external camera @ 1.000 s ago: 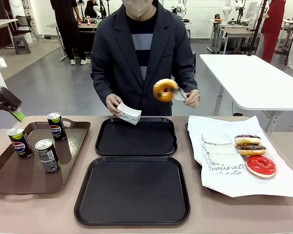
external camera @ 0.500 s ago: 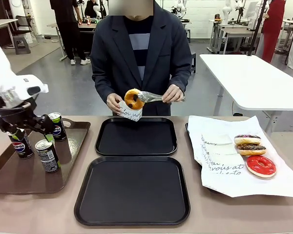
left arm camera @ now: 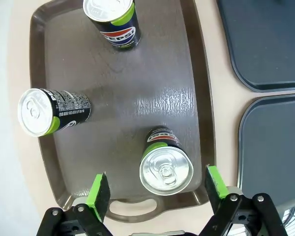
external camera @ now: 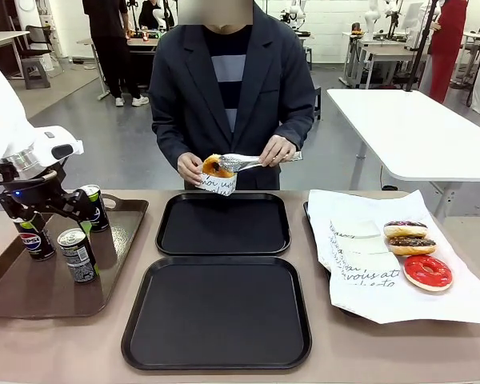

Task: Set up donuts and drinks on trays.
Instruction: Pick up one Pepsi coke and place it on the Flat Tray.

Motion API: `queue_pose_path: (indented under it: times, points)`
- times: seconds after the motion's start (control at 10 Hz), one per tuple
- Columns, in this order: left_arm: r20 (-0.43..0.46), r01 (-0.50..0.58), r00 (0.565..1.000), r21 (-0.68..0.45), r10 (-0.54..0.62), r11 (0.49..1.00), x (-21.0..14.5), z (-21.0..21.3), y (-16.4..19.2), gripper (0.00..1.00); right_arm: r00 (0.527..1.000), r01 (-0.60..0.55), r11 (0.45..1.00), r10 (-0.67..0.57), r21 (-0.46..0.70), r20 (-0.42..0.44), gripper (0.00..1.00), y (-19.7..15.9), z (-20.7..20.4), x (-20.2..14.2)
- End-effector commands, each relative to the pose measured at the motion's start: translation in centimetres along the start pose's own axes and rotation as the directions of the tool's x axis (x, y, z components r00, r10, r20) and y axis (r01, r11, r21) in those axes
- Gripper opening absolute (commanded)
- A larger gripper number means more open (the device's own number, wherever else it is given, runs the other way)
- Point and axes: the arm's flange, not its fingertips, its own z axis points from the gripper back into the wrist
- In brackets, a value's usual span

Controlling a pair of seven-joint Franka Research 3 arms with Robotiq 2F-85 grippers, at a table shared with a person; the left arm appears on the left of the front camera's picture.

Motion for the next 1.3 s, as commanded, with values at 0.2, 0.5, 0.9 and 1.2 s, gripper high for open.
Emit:
queue_pose_path:
  times: [0.2,0.5,0.9,1.2]
  points:
    - [-0.005,0.016,1.000,0.011,-0.016,1.000,-0.2,0.4,0.2,1.00,1.000,-0.014,1.000,0.014,0.015,0.008,1.00,0.0,0.1,0.0]
    - [0.000,0.005,1.000,0.000,-0.005,1.000,0.0,0.2,0.1,1.00,1.000,-0.014,1.000,0.014,0.015,0.008,1.00,0.0,0.1,0.0]
    - [-0.106,-0.049,0.993,0.003,0.049,0.999,-0.1,-2.8,-0.4,1.00,1.000,-0.014,1.000,0.014,0.015,0.008,1.00,0.0,0.1,0.0]
    - [-0.113,-0.058,0.992,-0.005,0.057,0.998,0.5,-3.9,-1.3,1.00,1.000,-0.014,1.000,0.014,0.015,0.008,1.00,0.0,0.1,0.0]
